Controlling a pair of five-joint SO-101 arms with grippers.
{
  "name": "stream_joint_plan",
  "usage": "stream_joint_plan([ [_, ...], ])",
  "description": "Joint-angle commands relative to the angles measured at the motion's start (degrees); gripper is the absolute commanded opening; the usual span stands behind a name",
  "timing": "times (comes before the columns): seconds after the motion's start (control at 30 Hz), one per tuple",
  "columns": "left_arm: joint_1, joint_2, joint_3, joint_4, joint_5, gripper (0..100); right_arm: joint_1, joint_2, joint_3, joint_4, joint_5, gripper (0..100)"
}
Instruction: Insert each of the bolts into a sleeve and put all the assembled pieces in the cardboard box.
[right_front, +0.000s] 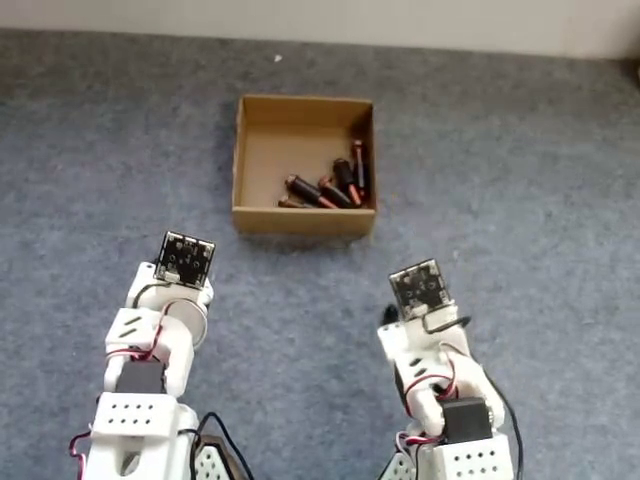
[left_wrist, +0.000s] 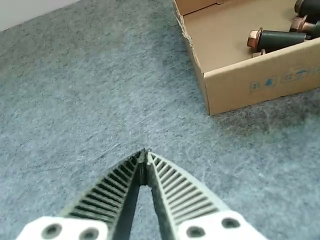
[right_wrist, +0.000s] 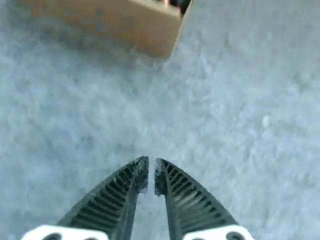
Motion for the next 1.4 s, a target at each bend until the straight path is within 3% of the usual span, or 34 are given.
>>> stream_joint_plan([
  [0.0,0.6,-0.3,1.5,1.4,-0.9,1,1.1,-0.1,7.1,9.9,-0.1,1.5],
  [0.1,0.6,-0.4,1.5,5.0,-0.9,1,2.9,-0.1,7.1,15.2,0.0,1.5],
  [0.3,0.1,-0.6,1.5,15.6,-1.0,1,3.1,-0.1,7.1,14.8,0.0,1.5],
  [0.53,-7.0,-0.6,1.5,15.6,-0.8,1,3.1,-0.1,7.1,14.8,0.0,1.5],
  [0.73,-6.5,-0.6,1.4,15.9,-0.5,1,3.1,-0.1,7.1,14.8,0.0,1.5],
  [0.93,-5.3,-0.6,-3.3,29.5,10.3,1,3.1,-0.1,7.1,14.8,0.0,1.5],
  [1.13,-5.7,-0.8,-5.1,33.1,11.2,1,3.1,-0.1,7.1,14.8,0.0,1.5],
  [1.37,-5.8,-17.5,0.3,37.6,11.2,1,3.1,-0.1,7.1,14.8,0.0,1.5],
])
